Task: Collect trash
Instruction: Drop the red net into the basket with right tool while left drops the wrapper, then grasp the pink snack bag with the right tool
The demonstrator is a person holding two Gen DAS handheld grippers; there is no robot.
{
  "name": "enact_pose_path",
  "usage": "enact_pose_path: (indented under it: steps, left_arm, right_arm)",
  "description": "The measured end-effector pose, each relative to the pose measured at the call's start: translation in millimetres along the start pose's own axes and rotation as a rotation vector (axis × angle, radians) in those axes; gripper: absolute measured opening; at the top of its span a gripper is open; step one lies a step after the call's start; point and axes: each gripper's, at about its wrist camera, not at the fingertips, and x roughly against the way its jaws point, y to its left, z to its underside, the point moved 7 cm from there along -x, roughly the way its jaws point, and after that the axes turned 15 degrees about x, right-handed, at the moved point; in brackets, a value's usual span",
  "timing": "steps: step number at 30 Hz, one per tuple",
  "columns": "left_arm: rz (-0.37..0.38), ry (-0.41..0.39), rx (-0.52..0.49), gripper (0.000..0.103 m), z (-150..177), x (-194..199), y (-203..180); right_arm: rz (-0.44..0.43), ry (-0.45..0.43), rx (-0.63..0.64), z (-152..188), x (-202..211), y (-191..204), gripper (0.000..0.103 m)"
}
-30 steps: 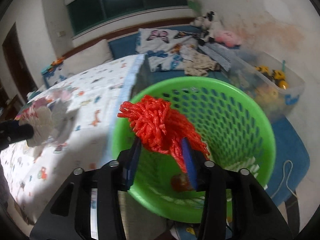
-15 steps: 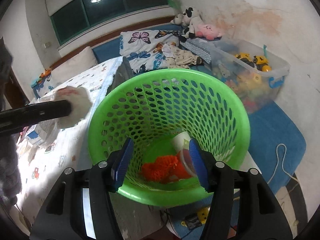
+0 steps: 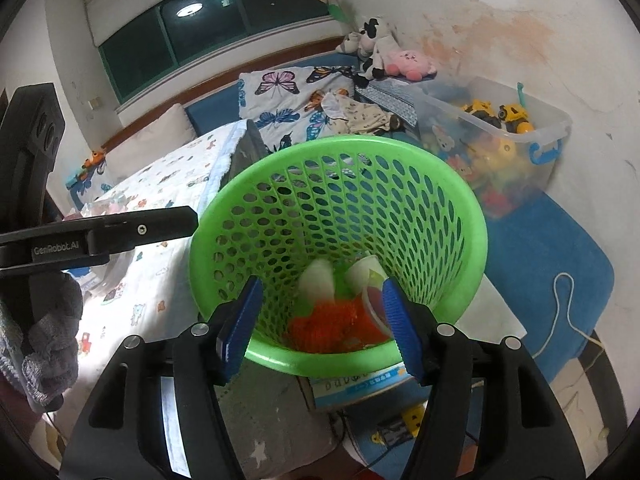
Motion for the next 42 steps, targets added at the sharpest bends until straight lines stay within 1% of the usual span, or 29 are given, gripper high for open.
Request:
enact_pose_path:
  steps: [2,5,14,16,17,21,25,28,34,38,42]
  left_arm:
    - [-0.004,-0.019,0.004,0.067,1,11,4]
    - [-0.036,-0.051,0.005,0.067,3,29,14]
    - [-0.155,-0.172,0.030,0.067,12,93,64]
    - [-0.199,-0.205,0.037,0.067,12,108,79]
    - [-0.208,-0.216,0.044,0.067,12,114,85]
    - [-0.251,-0.263,0.107,0.067,9,143,120]
    - [-0.300,-0.299,0.188,0.067,13,171,161]
    - [-0.337,-0.317,0.236,0.067,22,191,189]
    - [-0.396,-0.321,0.319,0.067,45,214,234]
    - [-0.423,-0.316,0.362,0.067,61,224,255]
    - [-0.433,-0.315,0.392,0.067,75,230,268]
  right_arm:
    - [-0.009,-0.008,0.009,-3,3,6,0.063]
    - [-0.026,-0.025,0.026,-10,8,17,0.067]
    - [-0.097,-0.045,0.102,-30,6,63,0.070]
    - [-0.119,-0.048,0.115,-35,4,75,0.070]
    - [-0.129,-0.047,0.119,-37,2,80,0.070]
    - [-0.174,-0.053,0.152,-47,-1,105,0.070]
    - [-0.237,-0.053,0.200,-59,-6,140,0.070]
    - [-0.284,-0.053,0.238,-66,-10,167,0.070]
    - [-0.381,-0.050,0.292,-79,-21,221,0.070]
    - [-0.446,-0.038,0.302,-87,-29,256,0.068]
    - [-0.483,-0.031,0.307,-97,-41,282,0.066]
